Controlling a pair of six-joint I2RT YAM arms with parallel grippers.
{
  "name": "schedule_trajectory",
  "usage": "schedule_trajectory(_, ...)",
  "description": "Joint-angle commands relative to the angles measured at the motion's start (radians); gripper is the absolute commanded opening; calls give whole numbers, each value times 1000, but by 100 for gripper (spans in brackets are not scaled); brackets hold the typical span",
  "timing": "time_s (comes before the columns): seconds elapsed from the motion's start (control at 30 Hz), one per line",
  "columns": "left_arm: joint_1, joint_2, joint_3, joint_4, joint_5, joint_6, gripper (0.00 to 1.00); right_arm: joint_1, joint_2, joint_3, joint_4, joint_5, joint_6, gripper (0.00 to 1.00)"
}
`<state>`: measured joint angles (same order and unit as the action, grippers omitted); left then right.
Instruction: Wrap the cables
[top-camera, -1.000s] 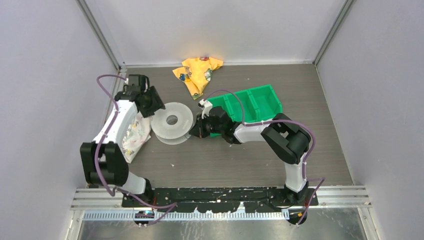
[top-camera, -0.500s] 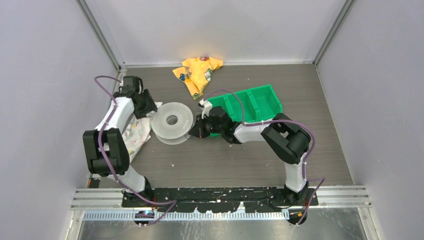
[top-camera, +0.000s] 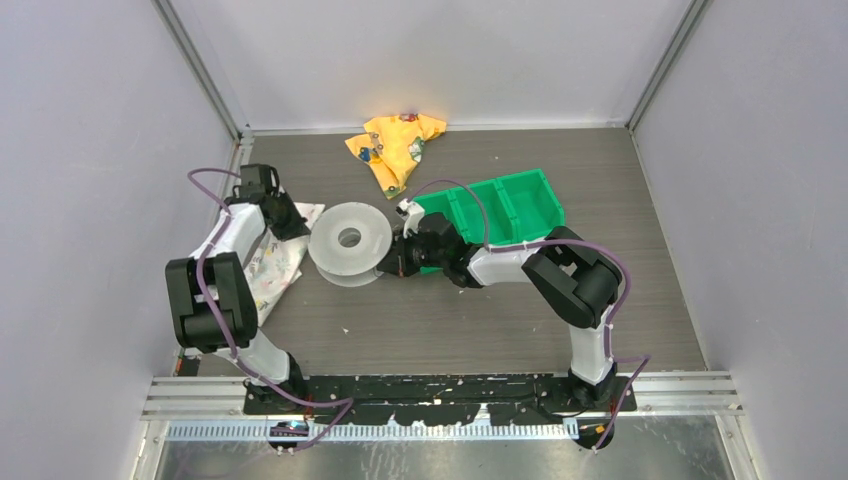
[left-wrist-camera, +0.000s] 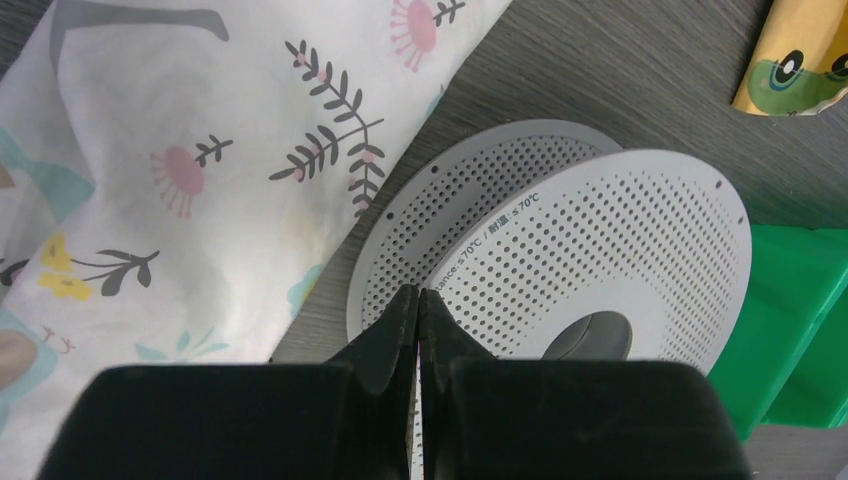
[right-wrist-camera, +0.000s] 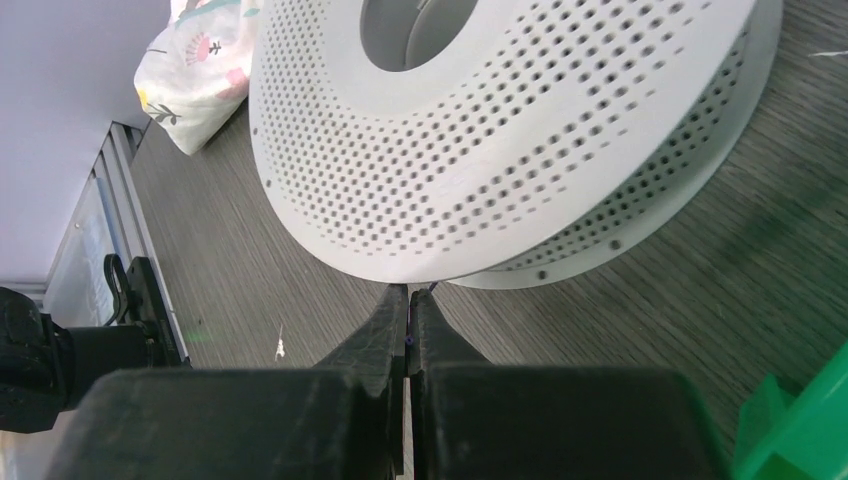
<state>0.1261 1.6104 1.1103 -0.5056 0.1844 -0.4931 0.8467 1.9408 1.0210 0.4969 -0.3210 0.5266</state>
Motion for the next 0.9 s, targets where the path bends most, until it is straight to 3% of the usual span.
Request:
schedule_trajectory(0.0, -3, -44, -29, -27, 11, -5, 1, -2, -42, 25, 50, -4, 7, 1)
schedule_trajectory(0.2, -3, -97, -69, -63, 20, -29, 0, -3, -46, 24, 45, 15, 8, 1)
schedule_trajectory(0.5, -3, -307, -243, -22, 122, -133, 1, -2, -42, 34, 25, 45, 13, 0)
schedule_trajectory(0.7, -2, -393, -204, -61, 89, -123, 5, -3, -48, 33, 16, 46, 7, 1)
schedule_trajectory(0.77, -2, -388, -163, -83, 52, -113, 20, -2, -48, 34, 13, 46, 7, 1)
schedule_trajectory(0.83, 1, -359, -130, -79, 3, -84, 49, -2, -49, 36, 11, 46, 7, 1)
schedule_trajectory(0.87, 7, -332, -116, -70, -9, -71, 57, -3, -49, 37, 9, 46, 7, 0)
